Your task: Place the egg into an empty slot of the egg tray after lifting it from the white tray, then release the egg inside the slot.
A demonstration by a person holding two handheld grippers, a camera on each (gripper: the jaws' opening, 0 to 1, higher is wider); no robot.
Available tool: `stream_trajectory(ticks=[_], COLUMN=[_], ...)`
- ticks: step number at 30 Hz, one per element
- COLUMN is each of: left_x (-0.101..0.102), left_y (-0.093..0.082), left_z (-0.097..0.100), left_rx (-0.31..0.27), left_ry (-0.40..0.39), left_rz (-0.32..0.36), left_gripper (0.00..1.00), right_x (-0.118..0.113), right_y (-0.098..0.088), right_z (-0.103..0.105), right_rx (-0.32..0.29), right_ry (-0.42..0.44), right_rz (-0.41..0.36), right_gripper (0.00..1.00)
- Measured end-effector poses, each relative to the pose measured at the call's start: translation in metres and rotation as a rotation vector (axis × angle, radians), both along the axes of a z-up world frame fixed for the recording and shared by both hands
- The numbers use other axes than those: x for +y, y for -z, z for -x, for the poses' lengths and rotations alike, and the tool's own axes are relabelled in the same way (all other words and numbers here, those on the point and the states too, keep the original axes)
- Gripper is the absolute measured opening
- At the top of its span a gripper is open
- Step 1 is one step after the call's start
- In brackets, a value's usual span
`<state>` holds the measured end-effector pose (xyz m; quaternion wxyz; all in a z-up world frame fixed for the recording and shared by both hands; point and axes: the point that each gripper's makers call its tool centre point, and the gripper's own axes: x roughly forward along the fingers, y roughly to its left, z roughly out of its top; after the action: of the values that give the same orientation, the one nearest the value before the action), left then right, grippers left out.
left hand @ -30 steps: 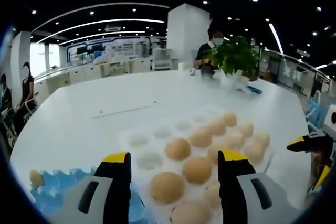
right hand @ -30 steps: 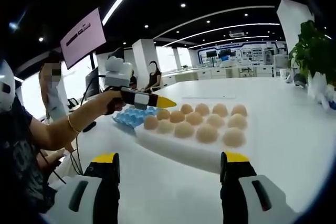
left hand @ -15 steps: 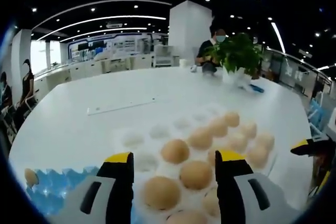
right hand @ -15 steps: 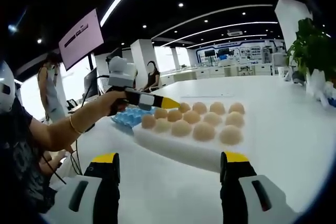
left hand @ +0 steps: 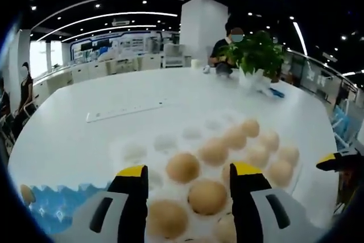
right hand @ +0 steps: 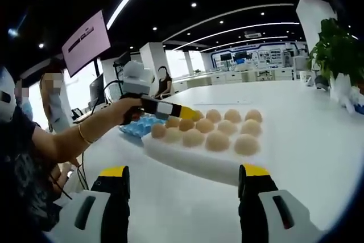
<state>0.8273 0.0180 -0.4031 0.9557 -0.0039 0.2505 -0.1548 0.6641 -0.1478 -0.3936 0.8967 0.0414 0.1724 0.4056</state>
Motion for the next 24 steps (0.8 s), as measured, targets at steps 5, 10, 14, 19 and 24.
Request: stream_trajectory(ticks=[5,10,14,19,24], left_x=[-0.002,-0.006,-0.006,-0.008,-0.008], left_y=[0.006,0.012,0.015,0.014,0.013], left_z=[0.000,-0.001,-0.005,-0.004,-0.004], left_rx=[0.022,0.039,0.049,0.061,0.066], left_ry=[-0.004,0.017,0.018,0.016,0.017], left_rz=[-0.002,-0.005,0.004,0.005,0.002], left_gripper=[0.56,0.54,0.53,0.48,0.46], right_x=[-0.005,-0.005,-0.005,-0.009,-0.012], right_y=[-0.002,-0.003,0.000,0.003,0.003], right_z=[-0.003,-0.003,-0.002,-0.001,-0.002], right_rx=[-0.001,-0.003,0.001,0.010,0.011], right_ry=[0.017,0.021,0.020,0.030,0.038], right_rz=[-0.002,-0.006,-0.007,-0.007,-0.008], right_gripper=[0.81,0.81,0.81,0.81,0.81])
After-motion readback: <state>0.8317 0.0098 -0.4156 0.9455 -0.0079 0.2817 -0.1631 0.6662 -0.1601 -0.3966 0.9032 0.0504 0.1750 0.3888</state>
